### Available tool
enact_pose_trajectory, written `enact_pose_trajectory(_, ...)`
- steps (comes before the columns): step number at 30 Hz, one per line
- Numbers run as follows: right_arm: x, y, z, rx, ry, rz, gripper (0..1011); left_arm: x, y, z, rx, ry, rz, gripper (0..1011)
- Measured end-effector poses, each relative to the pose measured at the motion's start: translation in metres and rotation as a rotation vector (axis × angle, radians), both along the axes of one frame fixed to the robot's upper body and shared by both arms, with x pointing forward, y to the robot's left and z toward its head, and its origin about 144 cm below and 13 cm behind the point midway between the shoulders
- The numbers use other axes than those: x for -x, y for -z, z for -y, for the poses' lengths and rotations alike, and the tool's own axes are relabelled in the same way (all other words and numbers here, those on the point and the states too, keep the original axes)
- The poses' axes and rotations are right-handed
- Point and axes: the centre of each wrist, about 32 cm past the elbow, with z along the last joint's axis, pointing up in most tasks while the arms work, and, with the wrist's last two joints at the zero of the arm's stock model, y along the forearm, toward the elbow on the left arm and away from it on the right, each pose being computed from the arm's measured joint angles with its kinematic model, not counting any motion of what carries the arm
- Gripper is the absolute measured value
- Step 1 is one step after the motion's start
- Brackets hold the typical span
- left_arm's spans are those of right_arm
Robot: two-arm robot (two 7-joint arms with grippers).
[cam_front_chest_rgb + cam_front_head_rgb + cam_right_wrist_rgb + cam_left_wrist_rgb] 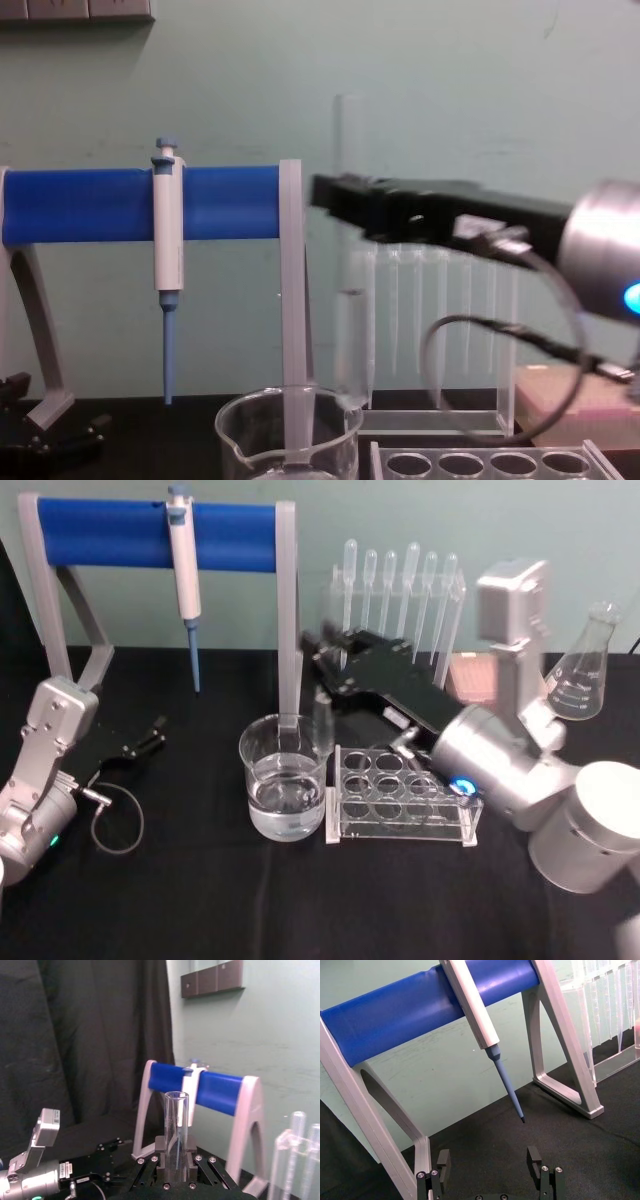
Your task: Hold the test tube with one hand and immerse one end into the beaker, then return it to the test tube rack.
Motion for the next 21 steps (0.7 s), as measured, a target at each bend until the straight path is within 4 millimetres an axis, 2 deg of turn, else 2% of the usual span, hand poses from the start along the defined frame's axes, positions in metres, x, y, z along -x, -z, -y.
enact_pose_trajectory(8,-0.018,0.023,-0.022,0.003,-0.035,0.003,233,0.000,0.000,0.000,0.000,0.000,0.000,1000)
enact_pose_trajectory(12,-0.023,0.046,-0.025,0.005,-0.046,-0.010,233,0.000,0.000,0.000,0.000,0.000,0.000,1000)
enact_pose_trajectory(21,-0.026,0.077,-0.025,0.031,-0.058,-0.045,233,0.000,0.000,0.000,0.000,0.000,0.000,1000)
